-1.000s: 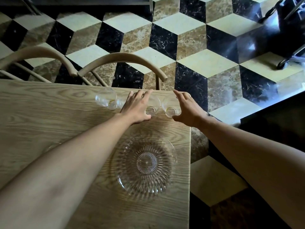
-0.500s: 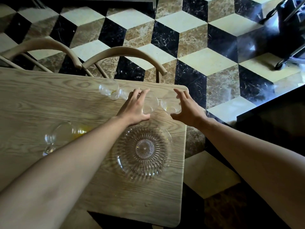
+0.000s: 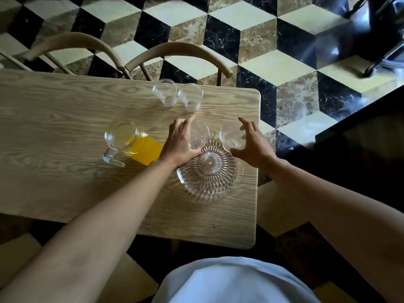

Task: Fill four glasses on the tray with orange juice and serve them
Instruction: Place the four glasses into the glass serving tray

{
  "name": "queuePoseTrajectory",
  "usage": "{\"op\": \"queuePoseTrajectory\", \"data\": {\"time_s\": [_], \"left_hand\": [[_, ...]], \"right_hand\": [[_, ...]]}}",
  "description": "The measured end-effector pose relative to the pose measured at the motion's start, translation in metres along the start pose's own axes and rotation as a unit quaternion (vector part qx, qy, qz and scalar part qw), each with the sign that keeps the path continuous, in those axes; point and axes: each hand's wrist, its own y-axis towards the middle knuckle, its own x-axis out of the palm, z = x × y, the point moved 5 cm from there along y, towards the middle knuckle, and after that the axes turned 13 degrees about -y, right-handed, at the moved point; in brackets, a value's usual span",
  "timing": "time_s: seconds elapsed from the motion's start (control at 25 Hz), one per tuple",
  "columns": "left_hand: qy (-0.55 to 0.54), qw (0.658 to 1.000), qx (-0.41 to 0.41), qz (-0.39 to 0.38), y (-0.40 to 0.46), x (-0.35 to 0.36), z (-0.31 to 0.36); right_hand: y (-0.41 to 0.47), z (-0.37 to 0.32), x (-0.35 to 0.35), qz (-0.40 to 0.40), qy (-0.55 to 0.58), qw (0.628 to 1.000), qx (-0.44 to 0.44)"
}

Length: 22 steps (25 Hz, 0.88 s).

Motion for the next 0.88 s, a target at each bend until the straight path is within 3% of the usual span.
{"op": "queuePoseTrajectory", "data": {"time_s": [0.88], "left_hand": [[-0.001, 0.999, -0.027, -0.043, -0.002, 0.023, -0.039]], "right_hand": [[0.005, -0.001, 0.041, -0.039, 0.011, 0.999, 0.005]]}}
